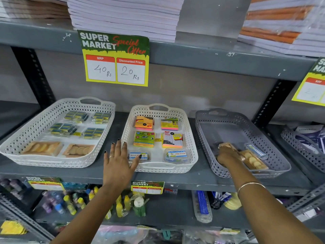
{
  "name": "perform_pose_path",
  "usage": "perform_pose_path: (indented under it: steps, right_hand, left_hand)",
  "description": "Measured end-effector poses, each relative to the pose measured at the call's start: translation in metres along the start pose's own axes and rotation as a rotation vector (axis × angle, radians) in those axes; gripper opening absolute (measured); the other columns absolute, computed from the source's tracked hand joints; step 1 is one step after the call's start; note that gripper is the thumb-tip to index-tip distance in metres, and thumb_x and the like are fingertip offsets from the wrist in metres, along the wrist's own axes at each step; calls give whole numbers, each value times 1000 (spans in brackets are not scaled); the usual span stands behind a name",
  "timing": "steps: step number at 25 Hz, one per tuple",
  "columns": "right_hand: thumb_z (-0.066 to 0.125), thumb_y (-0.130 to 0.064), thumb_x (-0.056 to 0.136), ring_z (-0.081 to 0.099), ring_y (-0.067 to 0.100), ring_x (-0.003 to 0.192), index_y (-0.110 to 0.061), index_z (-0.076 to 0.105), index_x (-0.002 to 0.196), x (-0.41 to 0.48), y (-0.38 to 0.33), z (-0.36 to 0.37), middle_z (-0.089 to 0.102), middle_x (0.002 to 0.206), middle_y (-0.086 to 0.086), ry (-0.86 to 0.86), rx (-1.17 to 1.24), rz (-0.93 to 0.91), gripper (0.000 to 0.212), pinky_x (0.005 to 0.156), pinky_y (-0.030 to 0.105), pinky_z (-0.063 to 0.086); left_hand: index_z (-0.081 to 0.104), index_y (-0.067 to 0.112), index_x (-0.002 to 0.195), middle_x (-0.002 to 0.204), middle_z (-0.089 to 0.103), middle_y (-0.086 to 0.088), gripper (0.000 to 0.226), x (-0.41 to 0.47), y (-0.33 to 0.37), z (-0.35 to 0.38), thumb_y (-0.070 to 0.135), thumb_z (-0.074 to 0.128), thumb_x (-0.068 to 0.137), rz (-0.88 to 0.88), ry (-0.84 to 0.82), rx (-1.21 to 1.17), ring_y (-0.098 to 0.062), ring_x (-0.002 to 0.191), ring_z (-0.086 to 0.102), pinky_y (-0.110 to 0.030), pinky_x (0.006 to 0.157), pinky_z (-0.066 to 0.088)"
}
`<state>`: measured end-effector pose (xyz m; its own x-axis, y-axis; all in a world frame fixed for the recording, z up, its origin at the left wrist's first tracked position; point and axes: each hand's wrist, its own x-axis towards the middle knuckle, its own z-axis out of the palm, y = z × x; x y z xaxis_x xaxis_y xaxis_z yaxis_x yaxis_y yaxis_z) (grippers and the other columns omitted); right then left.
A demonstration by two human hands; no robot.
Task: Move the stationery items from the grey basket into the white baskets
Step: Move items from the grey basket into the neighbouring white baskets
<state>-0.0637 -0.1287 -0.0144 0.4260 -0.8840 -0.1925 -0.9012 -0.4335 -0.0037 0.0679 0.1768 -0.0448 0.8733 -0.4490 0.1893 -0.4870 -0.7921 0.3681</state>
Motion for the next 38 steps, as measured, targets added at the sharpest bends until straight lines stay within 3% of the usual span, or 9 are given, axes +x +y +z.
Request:
perform_pose_path:
  steps: [4,14,17,19,23,29,31,35,38]
  right_hand:
    - [63,-10,84,61,31,114,-3,59,122,2,-3,-13,63,123,15,-24,51,2,38,93,38,54]
    - [73,-20,76,56,29,118,-6,56,123,-2,-36,-66,59,126,14,79,94,-44,52,91,36,53]
    - [73,-22,74,54,30,123,-7,57,124,-11,-67,-82,58,130,14,119,90,-149,54,95,36,52]
    - [73,-23,75,54,30,123,-7,58,122,-21,-98,-91,59,130,15,148,113,-247,52,93,33,51]
    - [74,-24,73,54,31,121,-8,61,119,-58,-179,-90,61,126,15,152,173,-444,50,91,34,50]
    - [73,-24,71,56,32,119,-4,59,117,-130,-326,-48,60,125,18,98,221,-615,53,91,35,51]
    - [73,-25,73,57,32,117,-6,59,119,-145,-363,-34,60,125,18,81,180,-672,52,90,35,52]
    - [75,-25,76,48,33,126,-4,54,125,-155,-411,-9,50,134,17,51,86,-718,57,94,39,50]
    - [71,-25,80,40,31,133,-7,44,136,-147,-429,6,42,142,16,35,-31,-743,65,98,41,47]
  left_hand:
    - [12,13,147,159,8,-8,72,-1,1,-1,54,29,91,5,-1,14,-24,147,2,-47,120,6]
    - [7,13,148,159,7,-7,76,0,-3,-1,59,25,90,21,1,12,-22,147,-1,-47,119,5]
    - [9,13,148,159,8,-5,96,3,-14,-12,76,-3,76,25,24,87,-22,147,0,-48,118,6]
    - [17,12,147,158,15,-8,115,9,-34,-26,80,-22,63,1,74,120,-25,146,7,-49,117,9]
    - [20,11,147,158,15,-8,103,21,-104,-63,72,-6,68,-31,89,211,-26,146,9,-51,117,10]
    - [18,17,147,159,8,-5,101,37,-227,-106,74,-2,66,-82,9,209,-23,147,2,-47,118,4]
    - [20,19,147,159,10,-4,102,39,-238,-111,74,-6,66,-51,-26,177,-22,147,4,-46,119,3]
    - [21,21,147,159,11,-3,123,39,-244,-109,75,-37,52,7,-63,205,-24,147,3,-48,118,0]
    - [12,20,148,160,2,-4,108,38,-246,-107,70,-30,62,11,-68,238,-25,147,-4,-49,117,-4]
